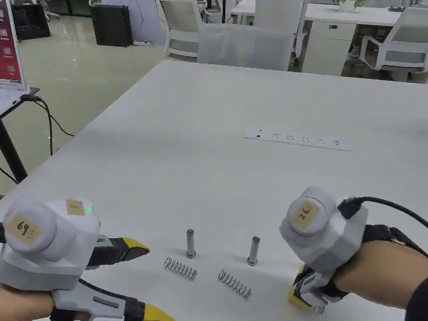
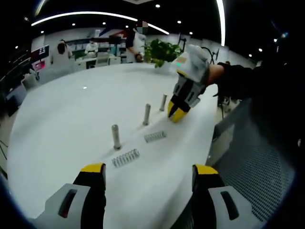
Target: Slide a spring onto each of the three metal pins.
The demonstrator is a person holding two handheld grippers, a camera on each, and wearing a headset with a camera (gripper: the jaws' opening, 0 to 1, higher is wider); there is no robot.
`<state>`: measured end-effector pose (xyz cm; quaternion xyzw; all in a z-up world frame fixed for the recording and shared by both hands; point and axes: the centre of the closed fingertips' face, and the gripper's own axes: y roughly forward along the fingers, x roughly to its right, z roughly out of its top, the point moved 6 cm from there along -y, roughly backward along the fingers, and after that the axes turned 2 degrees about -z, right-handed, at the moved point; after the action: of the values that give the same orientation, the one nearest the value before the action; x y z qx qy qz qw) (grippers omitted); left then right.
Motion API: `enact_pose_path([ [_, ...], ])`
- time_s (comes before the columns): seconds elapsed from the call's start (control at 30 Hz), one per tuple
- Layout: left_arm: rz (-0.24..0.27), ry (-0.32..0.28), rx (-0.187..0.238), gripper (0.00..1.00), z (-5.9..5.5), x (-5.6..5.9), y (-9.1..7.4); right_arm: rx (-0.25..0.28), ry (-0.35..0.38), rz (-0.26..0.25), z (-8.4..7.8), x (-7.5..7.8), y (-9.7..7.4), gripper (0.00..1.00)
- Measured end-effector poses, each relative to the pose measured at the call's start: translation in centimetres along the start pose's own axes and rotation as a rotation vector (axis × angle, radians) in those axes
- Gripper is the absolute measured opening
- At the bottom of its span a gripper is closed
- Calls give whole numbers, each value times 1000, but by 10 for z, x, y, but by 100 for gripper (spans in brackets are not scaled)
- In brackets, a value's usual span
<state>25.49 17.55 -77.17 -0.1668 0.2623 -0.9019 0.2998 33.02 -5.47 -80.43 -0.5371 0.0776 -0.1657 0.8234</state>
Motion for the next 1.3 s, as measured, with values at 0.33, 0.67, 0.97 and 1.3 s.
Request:
enact_pose_path([
  [0.33, -25, 4, -16, 70, -2, 3, 3, 227, 87, -24, -9, 9, -32, 7],
  [0.67, -33, 1, -10, 70, -1, 2, 4, 428, 118, -48, 0, 9, -59, 7],
  [0.97, -26, 2, -8, 70, -1, 2, 3, 621, 121, -110, 8, 24, -84, 7],
  [1.3, -25, 3, -14, 70, -1, 4, 3, 813, 220, -154, 3, 42, -88, 7],
])
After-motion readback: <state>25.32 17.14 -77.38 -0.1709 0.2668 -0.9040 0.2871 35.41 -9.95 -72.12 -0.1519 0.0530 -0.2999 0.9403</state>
